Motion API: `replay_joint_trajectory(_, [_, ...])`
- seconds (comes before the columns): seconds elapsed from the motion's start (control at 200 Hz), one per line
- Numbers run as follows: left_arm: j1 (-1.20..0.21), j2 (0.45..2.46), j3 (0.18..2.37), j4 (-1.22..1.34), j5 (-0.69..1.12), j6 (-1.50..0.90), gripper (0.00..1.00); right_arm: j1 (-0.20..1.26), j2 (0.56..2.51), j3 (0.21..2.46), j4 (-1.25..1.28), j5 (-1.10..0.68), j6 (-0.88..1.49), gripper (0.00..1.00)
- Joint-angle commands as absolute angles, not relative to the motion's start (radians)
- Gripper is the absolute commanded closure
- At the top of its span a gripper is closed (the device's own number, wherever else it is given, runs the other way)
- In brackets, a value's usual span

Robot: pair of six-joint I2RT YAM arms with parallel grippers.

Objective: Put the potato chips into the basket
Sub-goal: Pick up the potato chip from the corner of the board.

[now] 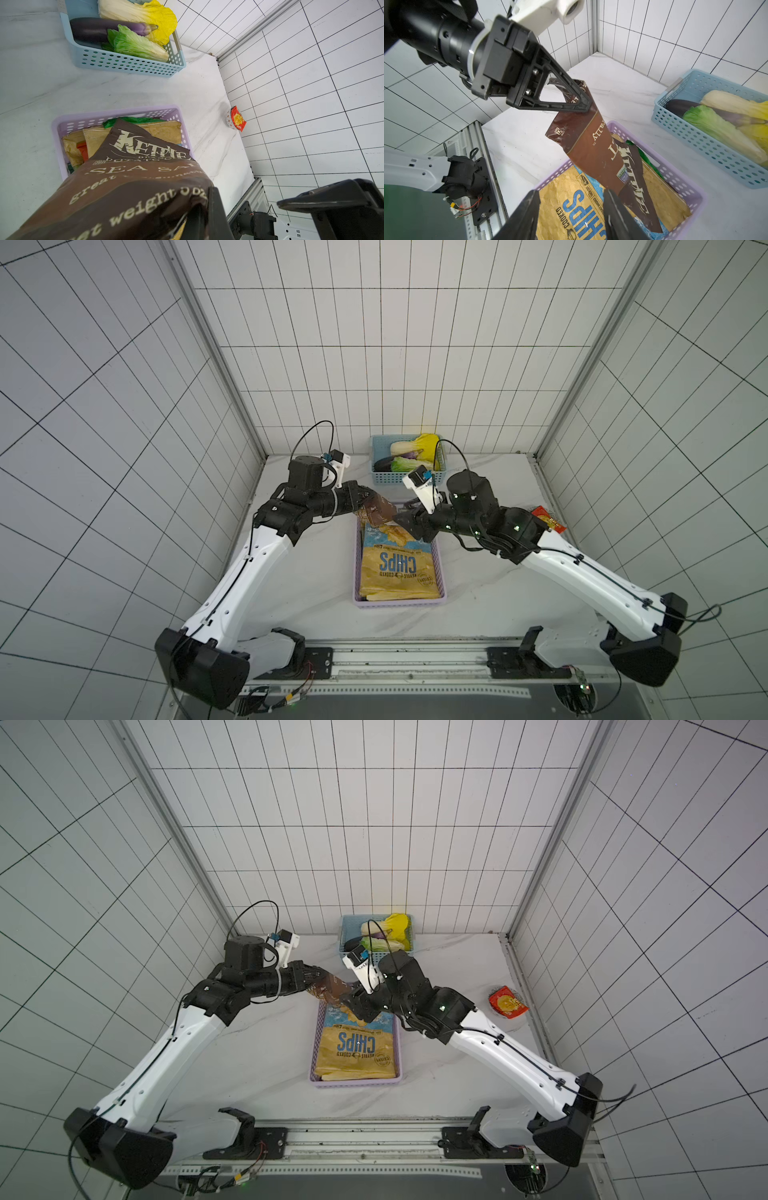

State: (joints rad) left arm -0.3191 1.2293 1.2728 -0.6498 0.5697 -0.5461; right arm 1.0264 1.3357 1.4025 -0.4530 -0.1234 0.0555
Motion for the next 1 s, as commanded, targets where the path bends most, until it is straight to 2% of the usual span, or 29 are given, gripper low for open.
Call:
replay_joint_trajectory(0.0, [-0.323, 1.228, 1.284, -0.606, 0.586, -0.548, 1.00, 1.095, 1.354, 1.415, -0.399, 0.060, -0.090, 0.43])
replay_joint_trajectory(0.155, [-0.323, 1.226, 1.282, -0.606, 0.590, -0.548, 1.00, 1.154, 1.406, 1.433, -0.374, 0.166, -0.156, 0.42])
replay_joint_trajectory(0.425, [-0.323, 1.220, 1.282, -0.606, 0.596, -0.542, 1.00, 1.173, 1.520, 1.520, -0.388, 0.294, -0.197, 0.44])
replay_joint_trajectory(0.695, [-0.323, 1.216, 1.281, -0.603, 0.607, -0.545, 1.00, 1.173, 1.608, 1.609, -0.390, 0.317, -0.238, 0.52])
replay_joint_trajectory(0.87, [-0.322, 1.213, 1.281, -0.602, 0.612, -0.544, 1.00, 1.172, 1.638, 1.637, -0.389, 0.336, -0.237, 0.73])
replay_joint_trajectory(0.994, [-0.319, 1.210, 1.285, -0.602, 0.613, -0.538, 1.00, 1.172, 1.622, 1.630, -0.380, 0.349, -0.229, 0.96])
